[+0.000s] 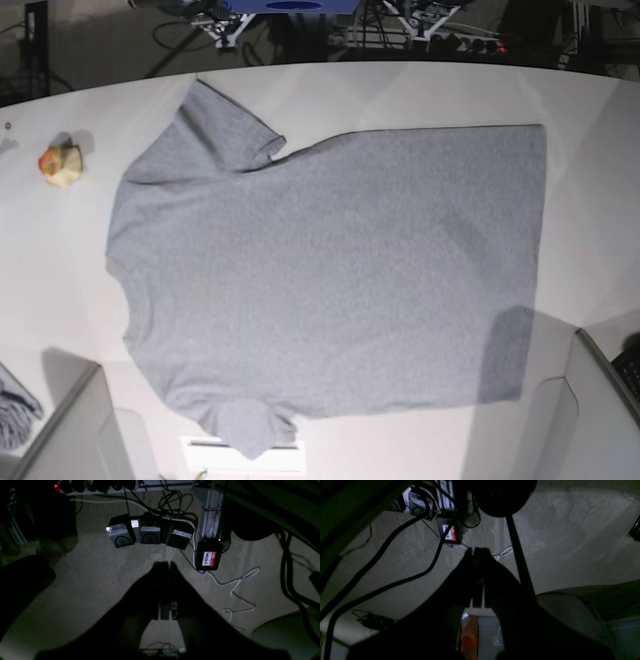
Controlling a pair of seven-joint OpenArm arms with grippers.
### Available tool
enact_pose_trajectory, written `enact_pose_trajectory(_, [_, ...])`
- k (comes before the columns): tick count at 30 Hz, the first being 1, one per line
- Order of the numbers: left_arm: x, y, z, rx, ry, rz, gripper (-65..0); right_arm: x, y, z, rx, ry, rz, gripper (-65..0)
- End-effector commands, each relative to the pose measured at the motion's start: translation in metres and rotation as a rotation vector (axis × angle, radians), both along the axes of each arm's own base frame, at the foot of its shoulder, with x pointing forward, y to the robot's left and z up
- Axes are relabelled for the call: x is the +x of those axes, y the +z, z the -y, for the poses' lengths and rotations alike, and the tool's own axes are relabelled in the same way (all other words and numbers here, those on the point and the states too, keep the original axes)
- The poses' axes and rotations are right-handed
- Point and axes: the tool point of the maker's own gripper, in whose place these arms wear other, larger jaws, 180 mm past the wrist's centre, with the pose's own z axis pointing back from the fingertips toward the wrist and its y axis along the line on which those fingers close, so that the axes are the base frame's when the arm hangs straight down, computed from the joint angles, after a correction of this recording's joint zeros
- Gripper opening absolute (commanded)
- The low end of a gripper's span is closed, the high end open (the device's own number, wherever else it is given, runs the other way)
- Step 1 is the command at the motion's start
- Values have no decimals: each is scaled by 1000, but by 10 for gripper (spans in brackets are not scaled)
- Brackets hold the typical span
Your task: Fold the T-shirt properly
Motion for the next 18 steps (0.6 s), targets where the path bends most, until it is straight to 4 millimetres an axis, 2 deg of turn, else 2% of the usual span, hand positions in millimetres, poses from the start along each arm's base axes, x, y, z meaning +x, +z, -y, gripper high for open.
enact_pose_trajectory(1, [0,0,-1,4,2,1,-650,-1,0,2,-6,5,-1,-650])
enact_pose_trajectory(8, [0,0,-1,3,-6,1,-650,3,0,2,-5,8,24,-650])
enact_pose_trajectory(11, [-14,1,-1,2,-18,-21,-650,0,0,1,-3,7,34,-650])
enact_pose_trajectory(14, [-26,3,-18,29,-12,-36,-650,-6,0,1,-3,7,30,-650])
enact_pose_trajectory(18, [-30,5,-29,44,-16,-18,-650,-7,0,1,-3,7,28,-650])
